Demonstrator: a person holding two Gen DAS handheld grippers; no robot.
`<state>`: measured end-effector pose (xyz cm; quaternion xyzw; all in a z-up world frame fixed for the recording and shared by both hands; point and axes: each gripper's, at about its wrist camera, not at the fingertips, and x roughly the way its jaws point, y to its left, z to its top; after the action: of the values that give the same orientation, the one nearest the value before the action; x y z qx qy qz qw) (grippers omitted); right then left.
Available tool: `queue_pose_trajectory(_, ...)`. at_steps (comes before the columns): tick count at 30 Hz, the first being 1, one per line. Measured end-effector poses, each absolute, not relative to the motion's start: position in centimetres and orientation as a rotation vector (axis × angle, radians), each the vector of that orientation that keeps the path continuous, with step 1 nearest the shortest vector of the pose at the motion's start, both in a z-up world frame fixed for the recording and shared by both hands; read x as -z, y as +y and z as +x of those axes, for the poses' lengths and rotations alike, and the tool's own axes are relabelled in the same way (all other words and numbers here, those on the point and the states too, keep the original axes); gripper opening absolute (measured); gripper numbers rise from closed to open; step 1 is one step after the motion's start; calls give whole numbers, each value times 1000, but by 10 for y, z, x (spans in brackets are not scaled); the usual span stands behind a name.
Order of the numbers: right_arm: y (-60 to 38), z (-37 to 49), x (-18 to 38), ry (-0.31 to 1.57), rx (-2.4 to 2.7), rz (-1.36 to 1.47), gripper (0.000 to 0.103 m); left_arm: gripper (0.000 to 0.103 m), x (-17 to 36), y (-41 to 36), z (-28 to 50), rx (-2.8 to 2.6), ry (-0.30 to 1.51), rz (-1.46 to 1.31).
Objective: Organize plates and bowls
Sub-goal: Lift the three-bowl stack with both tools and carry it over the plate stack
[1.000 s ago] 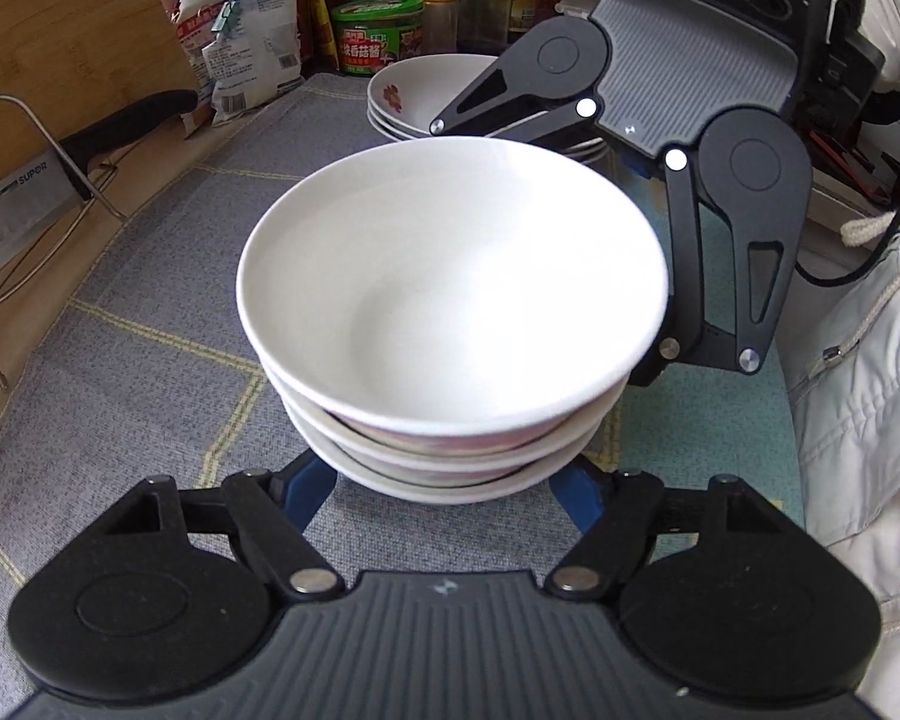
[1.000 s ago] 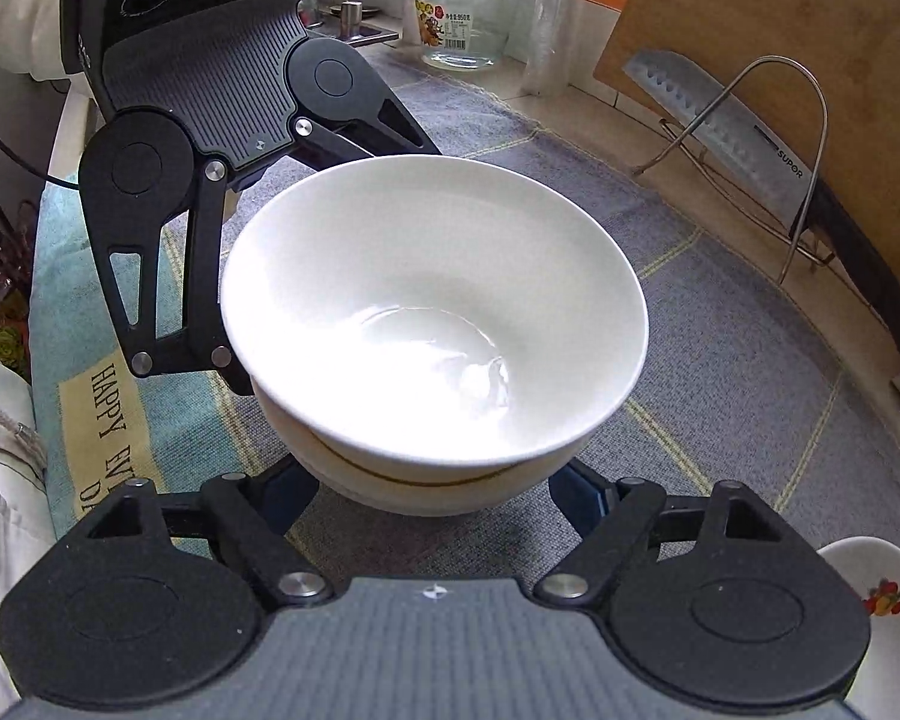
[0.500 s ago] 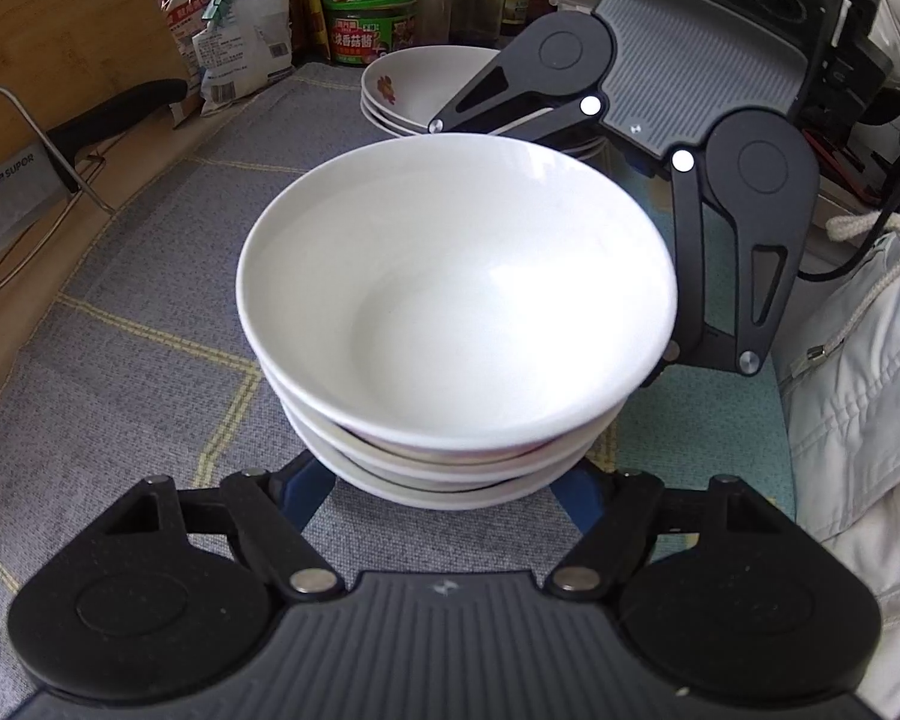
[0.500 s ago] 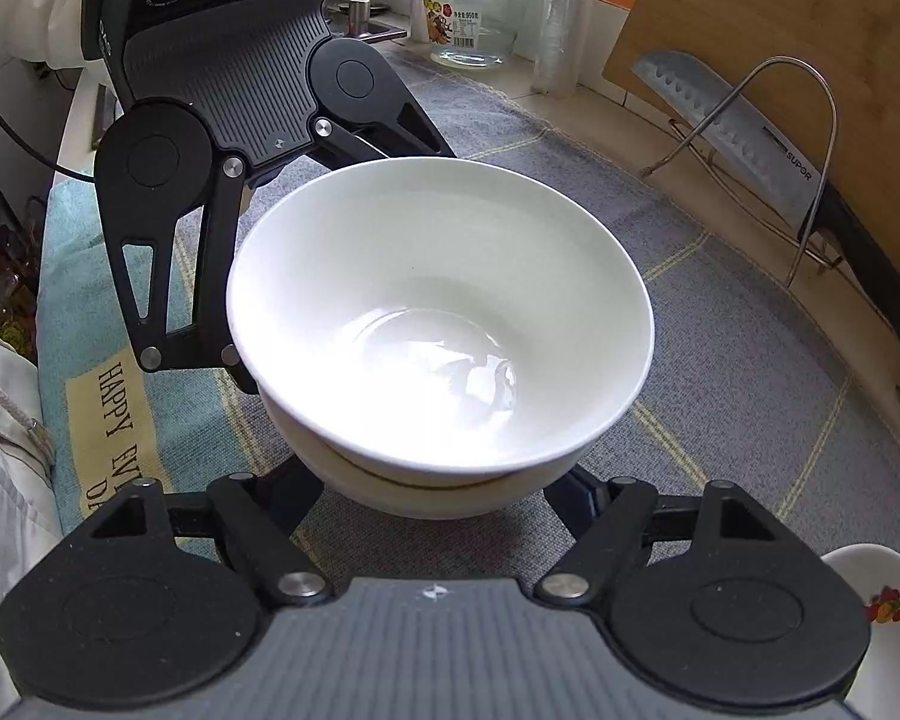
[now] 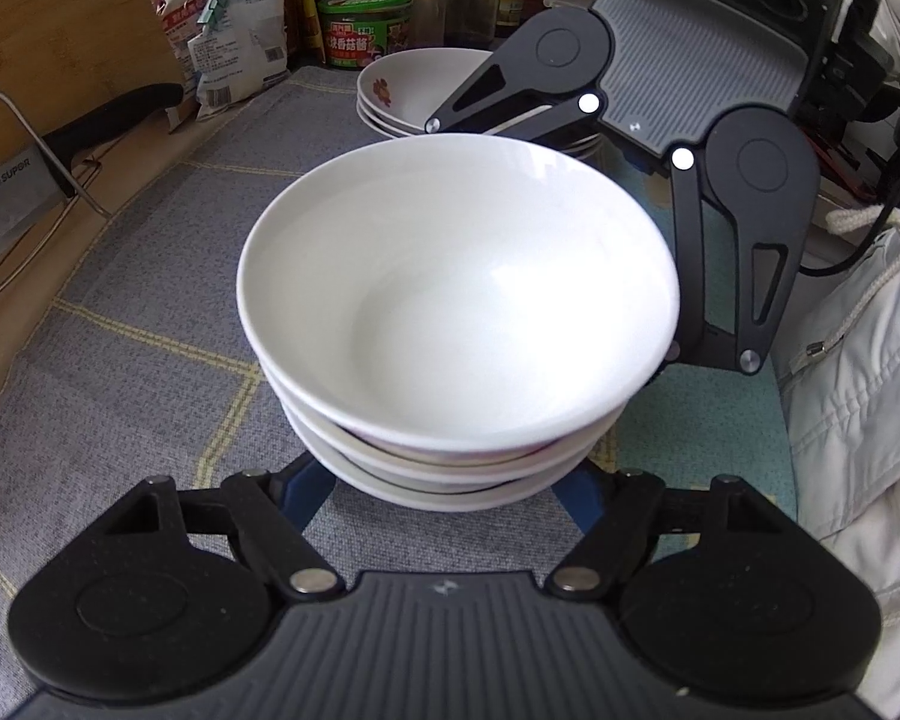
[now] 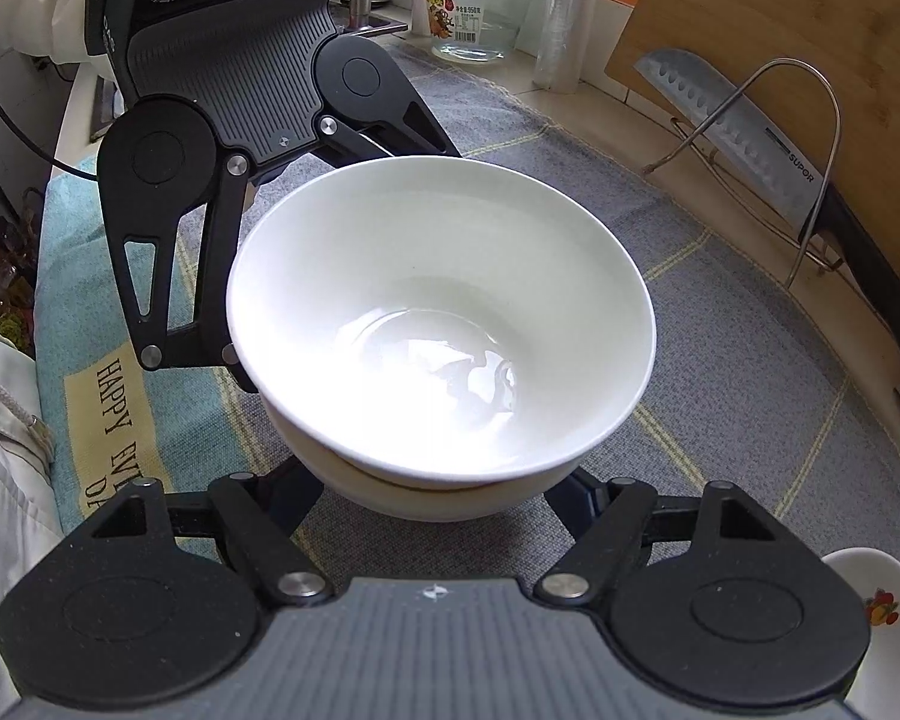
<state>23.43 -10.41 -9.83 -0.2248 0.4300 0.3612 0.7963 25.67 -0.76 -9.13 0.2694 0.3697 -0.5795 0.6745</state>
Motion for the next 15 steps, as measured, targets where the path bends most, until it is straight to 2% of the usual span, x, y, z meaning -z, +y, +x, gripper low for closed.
queue_pose_trajectory(15,-112,222,90,903,-771,-492,83,77,81,-16,243,1258,815,663)
